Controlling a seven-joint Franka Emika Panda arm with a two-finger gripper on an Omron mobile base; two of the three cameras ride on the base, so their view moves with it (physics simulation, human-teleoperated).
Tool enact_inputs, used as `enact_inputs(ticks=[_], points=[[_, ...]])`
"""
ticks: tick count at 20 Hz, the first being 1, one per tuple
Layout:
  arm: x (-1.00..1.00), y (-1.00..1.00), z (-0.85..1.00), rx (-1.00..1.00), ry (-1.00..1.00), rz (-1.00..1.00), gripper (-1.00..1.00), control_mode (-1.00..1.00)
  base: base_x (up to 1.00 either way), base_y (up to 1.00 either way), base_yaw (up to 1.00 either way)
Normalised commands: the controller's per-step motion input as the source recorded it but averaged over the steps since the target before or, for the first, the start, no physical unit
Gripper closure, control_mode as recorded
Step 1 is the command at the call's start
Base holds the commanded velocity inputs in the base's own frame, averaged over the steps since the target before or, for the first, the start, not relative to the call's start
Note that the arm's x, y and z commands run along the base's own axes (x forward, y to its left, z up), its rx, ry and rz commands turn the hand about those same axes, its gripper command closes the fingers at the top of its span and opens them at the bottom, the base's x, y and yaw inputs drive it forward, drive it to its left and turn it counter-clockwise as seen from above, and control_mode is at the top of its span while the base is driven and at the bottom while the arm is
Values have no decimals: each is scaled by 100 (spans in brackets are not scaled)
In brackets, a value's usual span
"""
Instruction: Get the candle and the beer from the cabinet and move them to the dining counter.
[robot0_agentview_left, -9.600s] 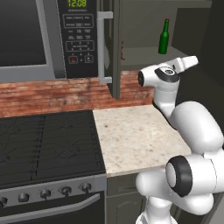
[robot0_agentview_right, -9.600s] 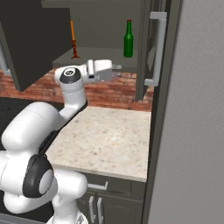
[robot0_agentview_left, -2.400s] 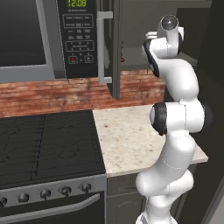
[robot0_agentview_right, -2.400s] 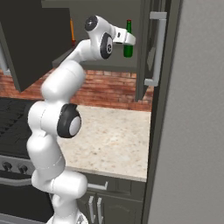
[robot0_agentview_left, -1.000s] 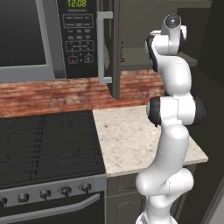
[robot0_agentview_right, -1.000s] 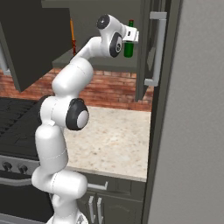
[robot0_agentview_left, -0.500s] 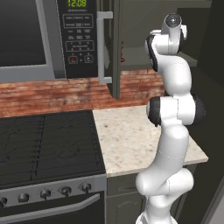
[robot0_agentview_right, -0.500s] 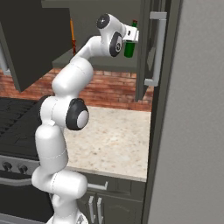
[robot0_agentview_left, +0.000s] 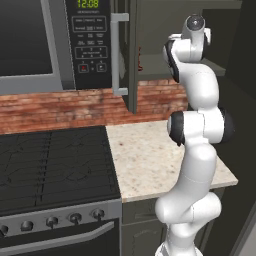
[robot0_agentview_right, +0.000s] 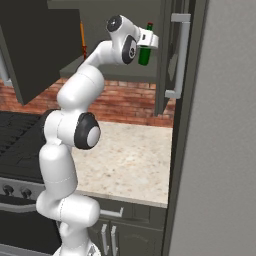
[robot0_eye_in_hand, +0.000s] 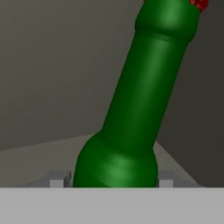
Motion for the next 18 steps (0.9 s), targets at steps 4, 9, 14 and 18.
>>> enact_inputs(ticks=[4, 9, 14, 18], points=[[0, 7, 0, 0, 0, 0, 100, -100, 0, 0, 0], [0, 0, 0, 0, 0, 0, 100, -100, 0, 0, 0], [0, 0, 0, 0, 0, 0, 100, -100, 0, 0, 0], [0, 0, 0, 0, 0, 0, 100, -100, 0, 0, 0]])
